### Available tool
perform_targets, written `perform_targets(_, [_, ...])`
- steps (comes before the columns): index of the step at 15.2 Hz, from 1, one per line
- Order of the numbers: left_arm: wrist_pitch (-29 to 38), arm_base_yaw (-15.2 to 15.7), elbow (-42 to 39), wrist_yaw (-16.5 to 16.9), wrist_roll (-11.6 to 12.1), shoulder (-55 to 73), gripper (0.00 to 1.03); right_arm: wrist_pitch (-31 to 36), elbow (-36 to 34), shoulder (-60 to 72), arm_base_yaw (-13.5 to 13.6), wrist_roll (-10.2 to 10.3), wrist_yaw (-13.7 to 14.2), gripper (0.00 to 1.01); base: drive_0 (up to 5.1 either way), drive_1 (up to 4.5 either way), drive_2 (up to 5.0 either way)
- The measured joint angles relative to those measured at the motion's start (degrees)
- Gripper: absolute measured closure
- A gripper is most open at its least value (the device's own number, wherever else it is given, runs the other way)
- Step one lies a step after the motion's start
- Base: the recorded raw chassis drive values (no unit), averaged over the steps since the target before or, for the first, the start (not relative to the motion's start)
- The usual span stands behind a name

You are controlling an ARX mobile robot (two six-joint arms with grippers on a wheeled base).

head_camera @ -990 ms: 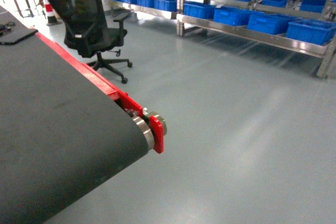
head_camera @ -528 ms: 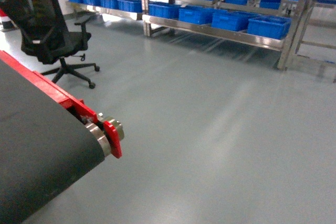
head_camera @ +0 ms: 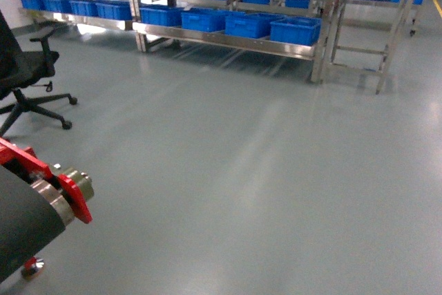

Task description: Pick blue part to blue bin on bottom shelf

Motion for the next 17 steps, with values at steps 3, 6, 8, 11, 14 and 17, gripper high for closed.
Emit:
perform_targets(3, [0.0,0.0,0.0,0.0,0.0,0.0,0.59,-0.02,0.0,0.0,0.0,0.0,0.0,0.03,-1.6,-1.61,-1.6])
perform_targets(6, [0.02,0.0,0.0,-0.02,0.0,0.0,0.59,-0.02,0.0,0.0,0.0,0.0,-0.02,0.03,-1.6,-1.59,-1.6])
perform_targets(8, [0.0,0.0,0.0,0.0,0.0,0.0,0.59,-0.02,0.0,0.0,0.0,0.0,0.0,0.03,-1.4,-1.38,-1.4])
perform_targets(11, [0.0,0.0,0.0,-0.02,0.0,0.0,0.59,-0.02,0.0,0.0,0.0,0.0,0.0,0.03,-1.6,-1.62,-1.6])
perform_targets(14, [0.02,0.0,0.0,-0.02,0.0,0.0,0.59,-0.02,0.0,0.02,0.0,0.0,0.0,0.03,-1.7,-1.66,-1.7])
perform_targets(17, [0.0,0.0,0.0,-0.02,0.0,0.0,0.59,-0.02,0.0,0.0,0.0,0.0,0.0,0.03,-1.6,-1.59,-1.6])
